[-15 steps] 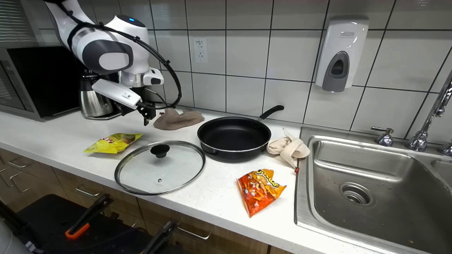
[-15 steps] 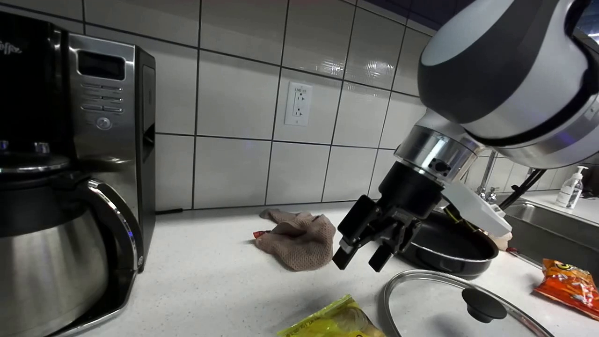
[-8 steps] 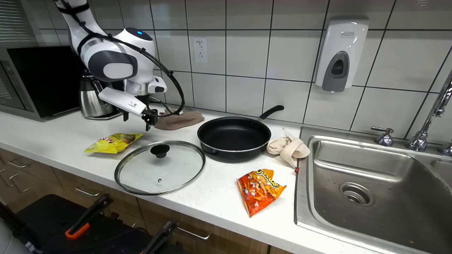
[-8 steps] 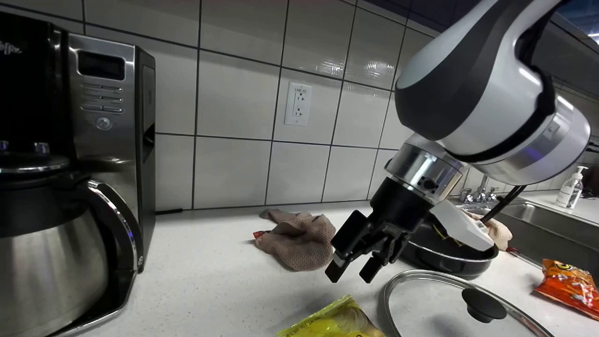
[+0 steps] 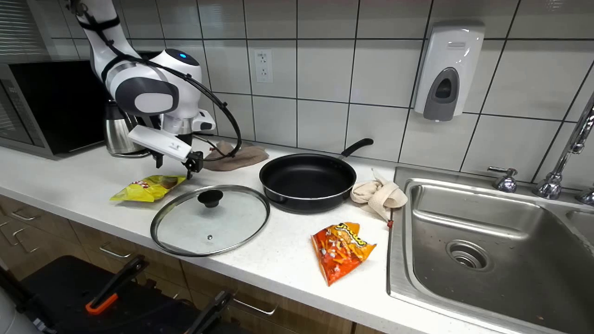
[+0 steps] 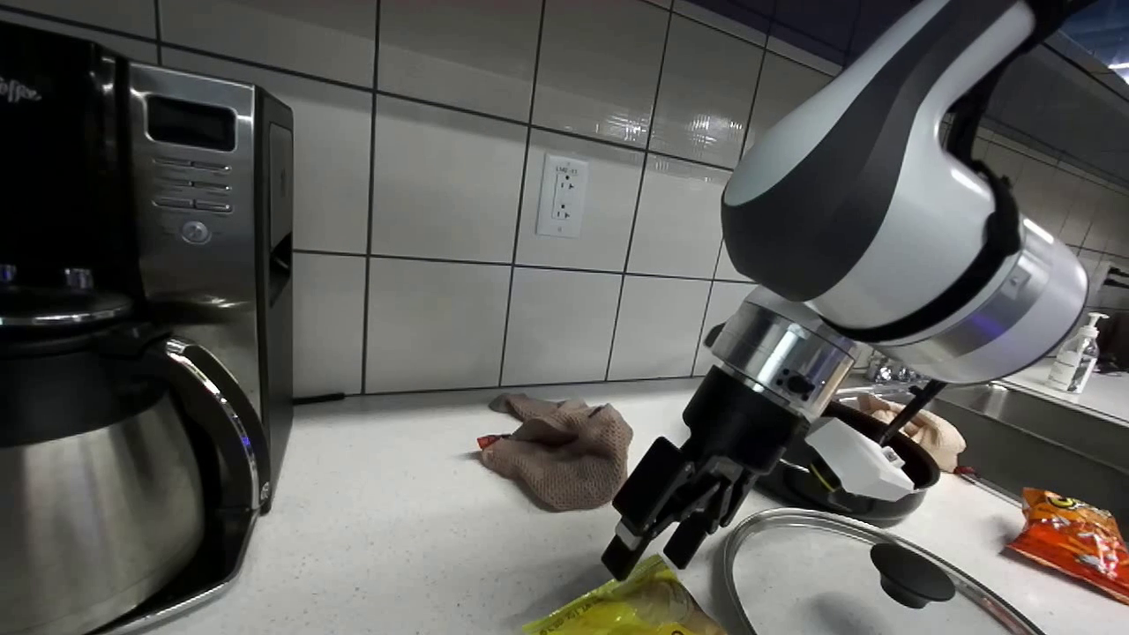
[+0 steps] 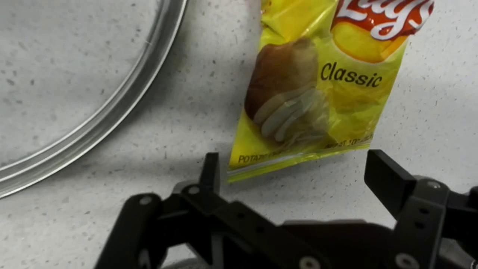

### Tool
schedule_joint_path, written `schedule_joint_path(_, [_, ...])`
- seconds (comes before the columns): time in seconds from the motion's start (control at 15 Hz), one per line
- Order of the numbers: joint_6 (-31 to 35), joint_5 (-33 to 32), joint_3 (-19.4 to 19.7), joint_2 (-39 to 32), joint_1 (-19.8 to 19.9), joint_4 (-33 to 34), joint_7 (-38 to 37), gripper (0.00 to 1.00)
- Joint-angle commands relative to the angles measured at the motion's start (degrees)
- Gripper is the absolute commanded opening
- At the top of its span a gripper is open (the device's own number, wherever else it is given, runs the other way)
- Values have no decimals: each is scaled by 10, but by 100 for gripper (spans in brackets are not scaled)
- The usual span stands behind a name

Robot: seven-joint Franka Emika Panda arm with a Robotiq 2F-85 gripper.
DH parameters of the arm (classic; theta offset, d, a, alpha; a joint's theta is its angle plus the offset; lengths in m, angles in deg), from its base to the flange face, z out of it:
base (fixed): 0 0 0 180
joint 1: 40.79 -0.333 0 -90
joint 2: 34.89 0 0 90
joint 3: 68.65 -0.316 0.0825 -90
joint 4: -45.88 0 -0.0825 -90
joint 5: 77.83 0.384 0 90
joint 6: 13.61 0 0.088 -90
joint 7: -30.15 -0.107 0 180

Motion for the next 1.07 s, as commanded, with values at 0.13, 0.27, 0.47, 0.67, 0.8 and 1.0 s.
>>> schedule_joint_path(0.13, [2,18,-17,-21,13,10,36,100])
schedule_joint_path(0.27, [3,18,-18,-22,14,10,40,100])
schedule_joint_path(0.47, [6,20,-18,-24,16,11,45,100])
schedule_joint_path(0.67, [6,23,-18,-25,18,12,50,100])
schedule_joint_path(0.8, [7,26,-19,-24,22,12,54,100])
schedule_joint_path(1.0, [11,31,-21,-23,28,13,59,65])
